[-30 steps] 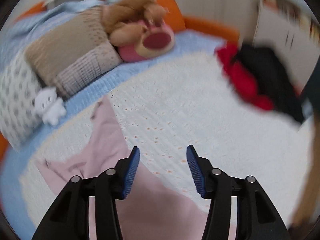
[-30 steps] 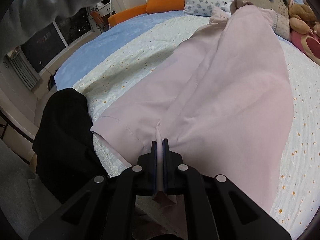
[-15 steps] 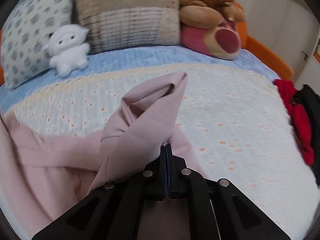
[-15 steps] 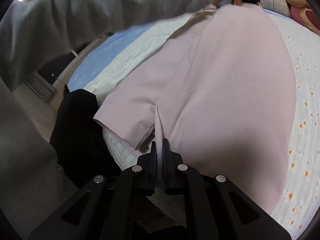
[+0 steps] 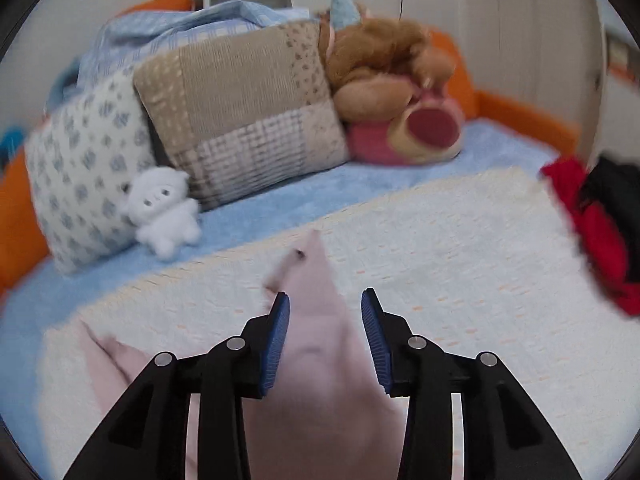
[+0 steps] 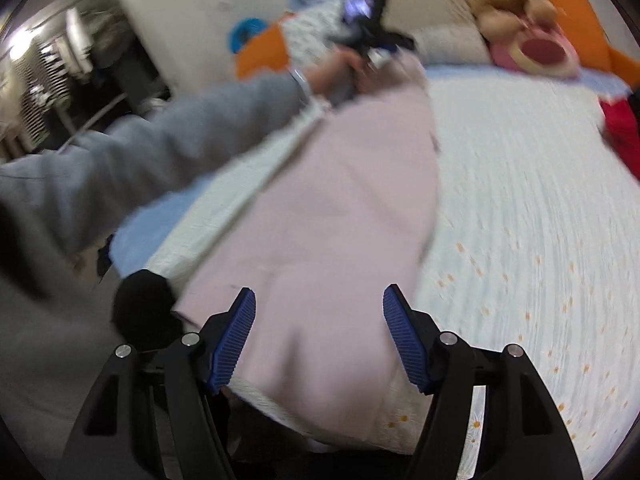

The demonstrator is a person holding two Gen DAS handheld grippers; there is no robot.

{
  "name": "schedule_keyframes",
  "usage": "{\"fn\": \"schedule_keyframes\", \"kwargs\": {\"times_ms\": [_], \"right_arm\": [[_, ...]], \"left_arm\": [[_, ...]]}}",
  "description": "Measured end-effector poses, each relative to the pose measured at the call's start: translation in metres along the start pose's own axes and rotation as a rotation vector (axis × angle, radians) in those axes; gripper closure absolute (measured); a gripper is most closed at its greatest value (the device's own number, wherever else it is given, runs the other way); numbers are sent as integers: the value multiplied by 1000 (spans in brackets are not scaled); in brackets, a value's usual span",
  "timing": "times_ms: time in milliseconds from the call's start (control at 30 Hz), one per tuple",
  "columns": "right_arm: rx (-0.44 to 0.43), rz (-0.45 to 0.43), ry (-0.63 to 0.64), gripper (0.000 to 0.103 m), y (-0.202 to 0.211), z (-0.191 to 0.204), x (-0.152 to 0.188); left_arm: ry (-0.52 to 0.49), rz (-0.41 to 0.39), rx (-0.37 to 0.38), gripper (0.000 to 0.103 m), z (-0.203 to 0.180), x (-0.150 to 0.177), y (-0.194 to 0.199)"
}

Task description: Fold large clothes

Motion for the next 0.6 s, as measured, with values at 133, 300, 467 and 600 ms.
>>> {"fn": "schedule_keyframes", "kwargs": {"times_ms": [133,300,467,600], "right_arm": [[21,68,-37,38,-26,-4,6],[24,173,58,37,-53,19,18],[89,181,143,60,-61,34,32],[66,174,133,77,-59,31,31]], "left_arm": [[-9,77,-106,57,6,-12,-18],[53,241,56,56,9,-11,-52],[82,288,107,59,0,-10,-72],[92,299,119,64,-15,-8,-75]]}}
Point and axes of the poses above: each gripper's, at about its wrist camera, not at the fingertips, and y roughly against the way its jaws point, z to its left, x to its underside, the point moved 2 cm from there along -y, roughly the way its jaws point, and after that the axes turned 10 degrees about x, right-handed, at the moved point
